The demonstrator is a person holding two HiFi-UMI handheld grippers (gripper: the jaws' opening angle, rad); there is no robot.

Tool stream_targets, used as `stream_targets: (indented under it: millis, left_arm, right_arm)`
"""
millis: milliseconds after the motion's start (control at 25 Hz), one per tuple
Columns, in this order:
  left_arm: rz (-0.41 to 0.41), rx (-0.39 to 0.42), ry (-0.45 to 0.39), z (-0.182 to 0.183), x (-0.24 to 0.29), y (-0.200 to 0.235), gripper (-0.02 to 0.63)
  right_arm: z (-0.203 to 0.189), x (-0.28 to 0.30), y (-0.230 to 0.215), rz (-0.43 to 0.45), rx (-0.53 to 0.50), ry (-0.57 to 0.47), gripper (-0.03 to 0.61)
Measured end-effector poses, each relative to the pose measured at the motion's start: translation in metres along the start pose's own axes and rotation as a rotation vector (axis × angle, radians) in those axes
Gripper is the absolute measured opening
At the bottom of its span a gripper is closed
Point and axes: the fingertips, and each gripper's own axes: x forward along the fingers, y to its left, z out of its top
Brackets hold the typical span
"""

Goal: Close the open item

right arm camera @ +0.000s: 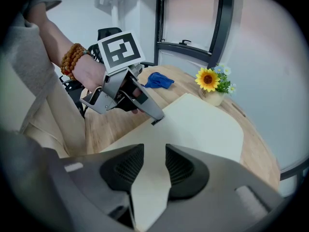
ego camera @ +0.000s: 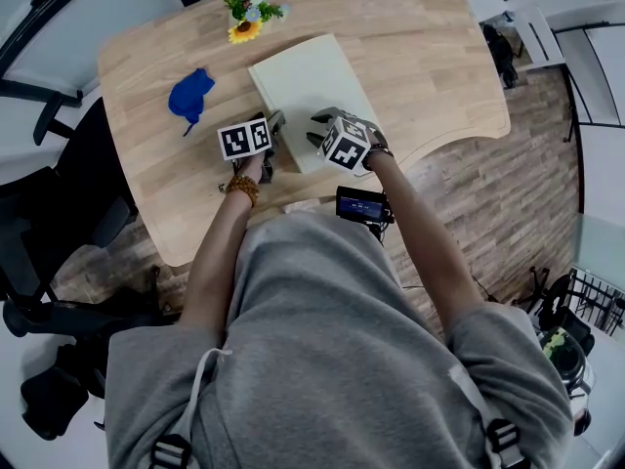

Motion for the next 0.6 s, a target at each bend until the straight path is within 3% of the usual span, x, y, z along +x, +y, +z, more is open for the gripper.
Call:
stream_targets:
  millis: [400, 600]
  left_arm:
    - [0.052, 0.008, -0.011, 0.002, -0.004, 0.007, 0.224]
    - [0.054, -0.015, -0.012, 0.001, -0.005, 0.008, 0.227]
  right_arm:
    - [0.018, 0.010, 0.003, 0.006, -0.007, -0.048, 0.150]
    - [0.021, 0.034, 0.008, 0.036, -0.015, -0.008, 0.150]
